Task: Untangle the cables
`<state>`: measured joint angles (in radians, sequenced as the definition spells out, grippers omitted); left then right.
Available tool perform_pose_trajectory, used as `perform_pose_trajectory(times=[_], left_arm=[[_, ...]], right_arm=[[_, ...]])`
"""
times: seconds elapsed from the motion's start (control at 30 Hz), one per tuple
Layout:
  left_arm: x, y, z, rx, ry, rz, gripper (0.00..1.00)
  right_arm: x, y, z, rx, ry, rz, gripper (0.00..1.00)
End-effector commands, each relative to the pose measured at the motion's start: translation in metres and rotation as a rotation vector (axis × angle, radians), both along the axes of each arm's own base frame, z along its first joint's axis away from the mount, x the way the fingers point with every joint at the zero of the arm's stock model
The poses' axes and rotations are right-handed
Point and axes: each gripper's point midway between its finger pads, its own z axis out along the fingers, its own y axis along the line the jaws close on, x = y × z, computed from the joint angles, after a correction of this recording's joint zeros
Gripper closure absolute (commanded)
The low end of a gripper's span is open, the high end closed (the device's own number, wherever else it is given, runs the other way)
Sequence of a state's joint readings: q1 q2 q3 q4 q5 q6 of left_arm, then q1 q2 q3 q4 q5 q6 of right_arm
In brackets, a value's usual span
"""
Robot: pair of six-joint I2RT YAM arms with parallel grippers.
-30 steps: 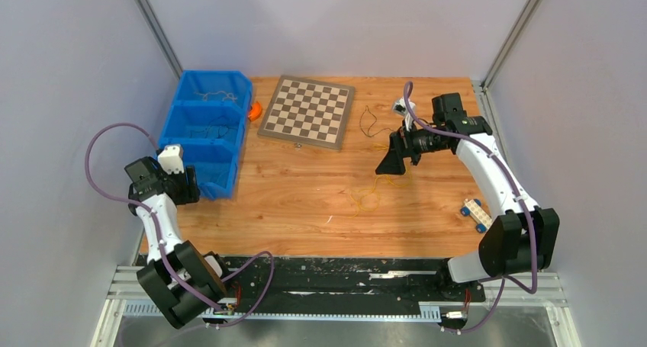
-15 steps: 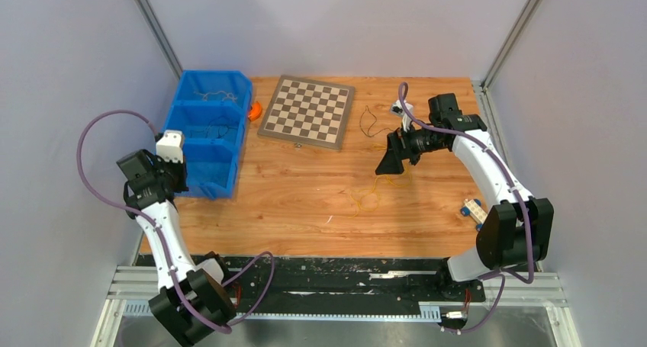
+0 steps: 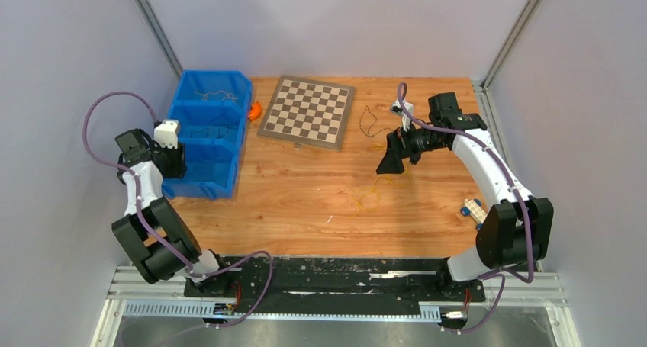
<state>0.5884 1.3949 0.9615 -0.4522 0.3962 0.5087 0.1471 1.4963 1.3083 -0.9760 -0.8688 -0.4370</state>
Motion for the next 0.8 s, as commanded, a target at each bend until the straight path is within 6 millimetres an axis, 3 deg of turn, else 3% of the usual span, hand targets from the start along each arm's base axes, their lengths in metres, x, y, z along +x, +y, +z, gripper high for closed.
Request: perform_pose_trajectory(times=[0.0,0.17,0.23,0.3,0.43,0.53,0.57,0.67,0.77], left_arm=[[0.013,0.001,0.06,0.095,-0.135,-0.049,0.37],[0.007,-0.034,0.107,0.068,-0.211,-0.148,0.13],[0.006,-0.057,0.124,0.043,-0.225,-0.217,0.03],[0.003,-0.09,0.137,0.009,-0.238,-0.318,0.0],[0.001,-0.171,0.148,-0.107,-0.263,-0.535,0.0],[-0.003,-0.237,0.143,-0.188,-0.255,-0.719,0.0],[-0.001,-0.248,0.135,-0.185,-0.243,-0.75,0.0],[-0.003,-0.298,0.121,-0.206,-0.206,-0.877,0.0],[0.005,-0.322,0.131,-0.305,-0.209,-0.888,0.0]], right_arm=[[-0.001,-0.002,0.014,0.004,-0.075,0.013,0.04],[-0.002,-0.002,0.012,0.01,-0.062,0.011,0.05],[-0.001,-0.004,0.011,0.01,-0.057,0.005,0.05],[0.002,-0.007,0.009,-0.001,-0.055,-0.011,0.05],[0.013,-0.02,-0.004,-0.075,-0.058,-0.067,0.06],[0.023,-0.031,-0.017,-0.148,-0.067,-0.108,0.06],[0.029,-0.034,-0.021,-0.172,-0.077,-0.125,0.07],[0.059,-0.046,-0.028,-0.247,-0.13,-0.187,0.07],[0.103,-0.06,-0.033,-0.34,-0.2,-0.244,0.09]])
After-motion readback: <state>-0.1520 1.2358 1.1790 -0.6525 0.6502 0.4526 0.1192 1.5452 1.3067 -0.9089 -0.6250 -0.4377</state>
